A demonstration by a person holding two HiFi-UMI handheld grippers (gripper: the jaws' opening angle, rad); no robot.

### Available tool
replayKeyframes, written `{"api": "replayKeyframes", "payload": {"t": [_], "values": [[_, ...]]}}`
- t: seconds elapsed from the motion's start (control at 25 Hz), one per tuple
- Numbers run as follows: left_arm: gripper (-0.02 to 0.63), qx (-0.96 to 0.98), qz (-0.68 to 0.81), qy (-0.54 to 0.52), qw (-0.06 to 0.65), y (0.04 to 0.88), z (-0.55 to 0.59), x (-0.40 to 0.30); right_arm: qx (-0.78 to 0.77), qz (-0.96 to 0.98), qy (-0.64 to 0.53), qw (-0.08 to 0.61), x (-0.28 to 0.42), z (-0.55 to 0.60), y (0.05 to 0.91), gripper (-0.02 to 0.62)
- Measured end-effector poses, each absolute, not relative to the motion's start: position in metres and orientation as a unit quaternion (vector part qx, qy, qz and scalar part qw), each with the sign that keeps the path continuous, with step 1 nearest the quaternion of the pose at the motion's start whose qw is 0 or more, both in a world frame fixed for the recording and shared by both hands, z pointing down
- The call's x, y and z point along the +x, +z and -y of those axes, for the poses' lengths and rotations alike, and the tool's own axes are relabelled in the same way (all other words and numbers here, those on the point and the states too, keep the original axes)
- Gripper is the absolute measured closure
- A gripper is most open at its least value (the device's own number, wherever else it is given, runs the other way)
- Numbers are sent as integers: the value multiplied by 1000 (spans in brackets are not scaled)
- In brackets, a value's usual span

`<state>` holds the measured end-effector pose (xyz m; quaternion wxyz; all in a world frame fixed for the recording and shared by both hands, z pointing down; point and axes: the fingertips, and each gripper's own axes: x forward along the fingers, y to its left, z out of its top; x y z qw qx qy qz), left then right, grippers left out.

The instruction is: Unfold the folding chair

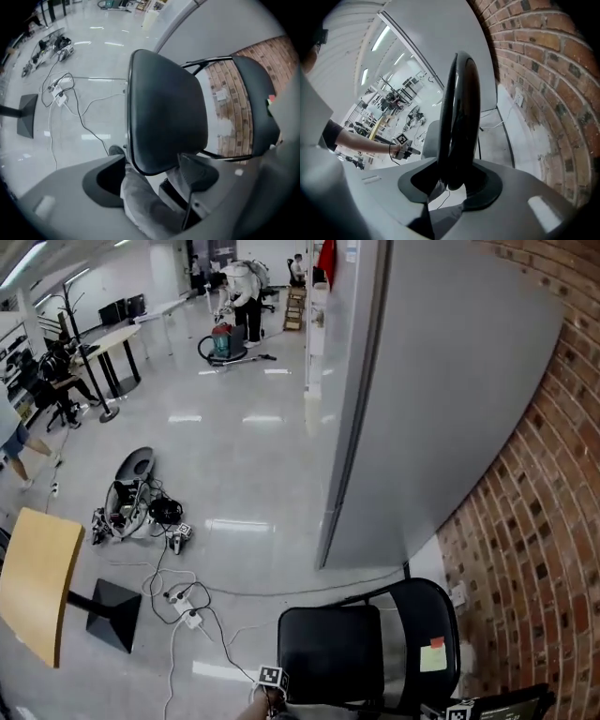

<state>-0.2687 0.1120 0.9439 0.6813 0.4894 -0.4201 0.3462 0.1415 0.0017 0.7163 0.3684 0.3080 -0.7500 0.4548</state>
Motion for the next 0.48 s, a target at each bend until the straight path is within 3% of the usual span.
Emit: {"api": "replayKeyframes", "payload": {"t": [0.48], "values": [[261, 472, 436, 289, 709, 995, -85, -270, 309, 761, 438, 365, 141, -11, 729, 466]]}}
